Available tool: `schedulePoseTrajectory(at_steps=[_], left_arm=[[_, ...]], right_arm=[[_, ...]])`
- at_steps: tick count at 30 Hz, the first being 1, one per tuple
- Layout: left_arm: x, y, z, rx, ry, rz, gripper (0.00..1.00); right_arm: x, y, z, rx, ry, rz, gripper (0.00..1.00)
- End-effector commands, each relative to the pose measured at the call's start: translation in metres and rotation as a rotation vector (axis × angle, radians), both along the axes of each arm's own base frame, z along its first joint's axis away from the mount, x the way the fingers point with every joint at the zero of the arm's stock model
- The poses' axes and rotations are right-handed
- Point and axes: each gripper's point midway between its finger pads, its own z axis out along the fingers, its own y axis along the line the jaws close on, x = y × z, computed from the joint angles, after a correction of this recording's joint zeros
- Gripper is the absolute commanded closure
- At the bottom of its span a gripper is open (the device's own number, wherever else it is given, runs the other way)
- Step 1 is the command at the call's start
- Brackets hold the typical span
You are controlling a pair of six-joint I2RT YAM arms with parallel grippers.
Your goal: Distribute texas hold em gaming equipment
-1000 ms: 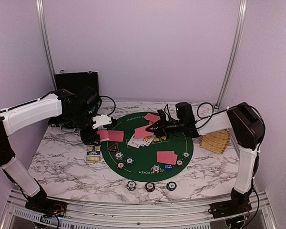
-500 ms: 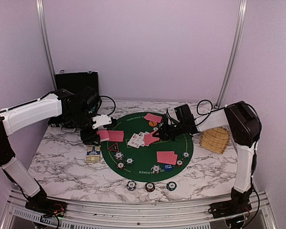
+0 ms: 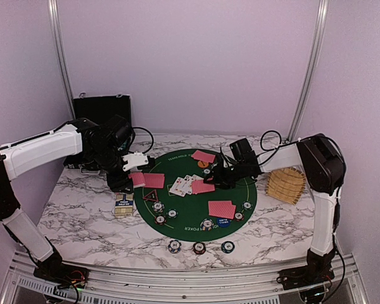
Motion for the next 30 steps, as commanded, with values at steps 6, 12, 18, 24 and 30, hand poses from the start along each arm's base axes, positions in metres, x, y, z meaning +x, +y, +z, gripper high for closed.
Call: schedulePoseTrajectory(at_steps=[6,12,18,24,30], left_arm=[[0.002,-0.002,0.012,-0.03,-0.027,-0.002,1.0],[0.003,-0.002,0.013,-0.032,-0.031,-0.002,1.0],[0.003,-0.002,0.012,-0.031,-0.03,0.0,1.0],[0.005,-0.004,0.013,-0.034,-0.03,0.003,1.0],[0.005,-0.004,0.014,-0.034,-0.031,0.006,1.0]], right_arm=[[0.019,-0.021,0.02,-0.162,-0.098,-0.05,0.49],[0.023,-0.024,0.046,-0.169,-0.148,-0.093,0.39],[-0.003,0.027,0.086,0.042,-0.159,-0.01,0.27],[-0.05,0.106,0.116,0.296,-0.095,0.141,0.2],[-0.082,0.152,0.132,0.458,-0.028,0.232,0.18]])
